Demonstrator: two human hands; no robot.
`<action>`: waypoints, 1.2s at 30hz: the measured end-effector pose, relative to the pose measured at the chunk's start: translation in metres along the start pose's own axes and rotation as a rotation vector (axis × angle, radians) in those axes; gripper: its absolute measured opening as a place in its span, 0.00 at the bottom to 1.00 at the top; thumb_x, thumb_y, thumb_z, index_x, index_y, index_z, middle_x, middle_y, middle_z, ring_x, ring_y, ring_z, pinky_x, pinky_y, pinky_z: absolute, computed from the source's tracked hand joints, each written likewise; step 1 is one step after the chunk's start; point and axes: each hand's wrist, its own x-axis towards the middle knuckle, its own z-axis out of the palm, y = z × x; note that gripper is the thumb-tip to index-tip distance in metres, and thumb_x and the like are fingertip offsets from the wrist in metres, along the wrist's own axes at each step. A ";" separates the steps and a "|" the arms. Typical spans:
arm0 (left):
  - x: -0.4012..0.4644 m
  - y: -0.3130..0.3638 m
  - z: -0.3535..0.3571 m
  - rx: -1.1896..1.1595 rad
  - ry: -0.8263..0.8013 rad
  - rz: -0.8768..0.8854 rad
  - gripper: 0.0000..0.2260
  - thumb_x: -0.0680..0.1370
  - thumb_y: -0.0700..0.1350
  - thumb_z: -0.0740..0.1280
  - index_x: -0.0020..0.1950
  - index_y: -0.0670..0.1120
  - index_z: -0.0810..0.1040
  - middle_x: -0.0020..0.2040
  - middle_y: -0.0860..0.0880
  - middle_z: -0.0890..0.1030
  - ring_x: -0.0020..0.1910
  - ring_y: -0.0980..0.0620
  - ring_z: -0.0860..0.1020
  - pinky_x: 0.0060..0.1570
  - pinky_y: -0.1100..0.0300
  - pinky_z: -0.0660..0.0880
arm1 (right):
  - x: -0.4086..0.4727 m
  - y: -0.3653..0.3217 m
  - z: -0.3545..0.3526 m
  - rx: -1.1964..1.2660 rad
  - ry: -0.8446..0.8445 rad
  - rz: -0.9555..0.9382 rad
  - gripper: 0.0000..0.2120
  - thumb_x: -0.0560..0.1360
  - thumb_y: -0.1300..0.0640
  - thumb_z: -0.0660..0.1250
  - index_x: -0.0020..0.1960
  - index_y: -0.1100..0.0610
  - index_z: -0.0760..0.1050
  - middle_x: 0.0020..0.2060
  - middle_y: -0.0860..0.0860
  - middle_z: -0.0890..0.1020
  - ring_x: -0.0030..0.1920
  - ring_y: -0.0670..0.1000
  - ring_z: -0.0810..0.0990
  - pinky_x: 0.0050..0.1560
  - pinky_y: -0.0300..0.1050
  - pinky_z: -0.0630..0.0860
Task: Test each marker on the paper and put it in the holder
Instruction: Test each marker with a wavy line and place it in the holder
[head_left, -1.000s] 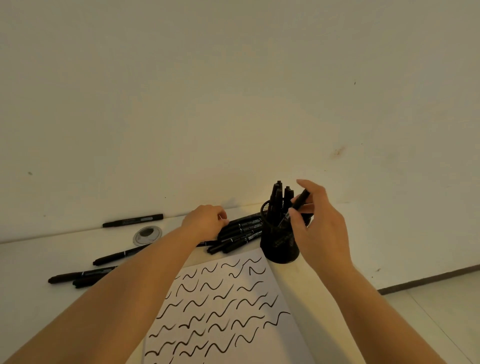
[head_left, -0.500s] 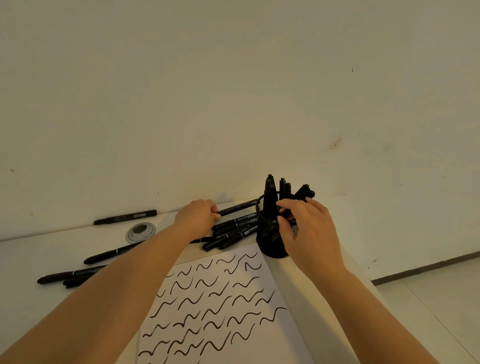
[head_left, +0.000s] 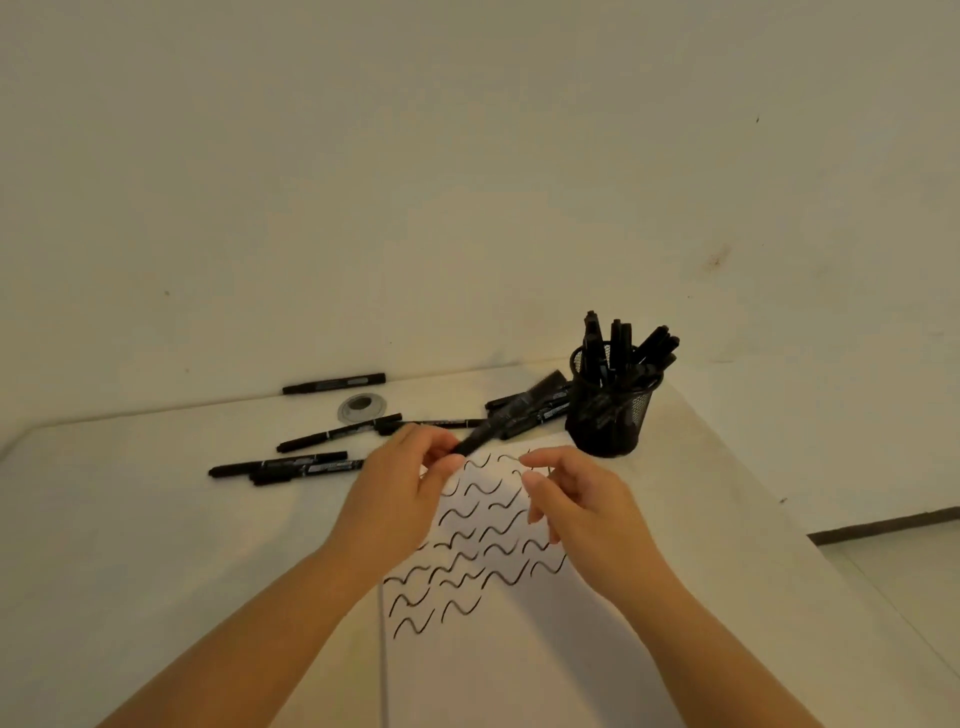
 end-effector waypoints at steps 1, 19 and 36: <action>-0.014 0.006 -0.003 -0.013 -0.027 0.022 0.03 0.77 0.49 0.62 0.49 0.57 0.71 0.43 0.61 0.73 0.40 0.66 0.73 0.35 0.72 0.68 | -0.006 0.000 0.007 0.091 -0.021 0.031 0.04 0.75 0.52 0.64 0.49 0.45 0.75 0.29 0.48 0.80 0.26 0.42 0.73 0.28 0.34 0.71; -0.125 0.034 -0.027 0.279 -0.027 0.386 0.16 0.75 0.55 0.57 0.44 0.49 0.82 0.32 0.54 0.80 0.28 0.53 0.77 0.26 0.63 0.72 | -0.081 -0.006 0.037 0.637 -0.124 0.156 0.19 0.75 0.62 0.58 0.27 0.58 0.77 0.18 0.56 0.72 0.17 0.51 0.63 0.21 0.36 0.60; -0.113 -0.023 -0.050 -0.469 -0.319 -0.225 0.13 0.80 0.43 0.58 0.39 0.51 0.79 0.29 0.57 0.78 0.29 0.61 0.73 0.31 0.70 0.69 | -0.060 0.021 -0.016 0.271 0.134 0.033 0.09 0.73 0.63 0.65 0.35 0.56 0.73 0.22 0.48 0.75 0.22 0.46 0.71 0.21 0.36 0.65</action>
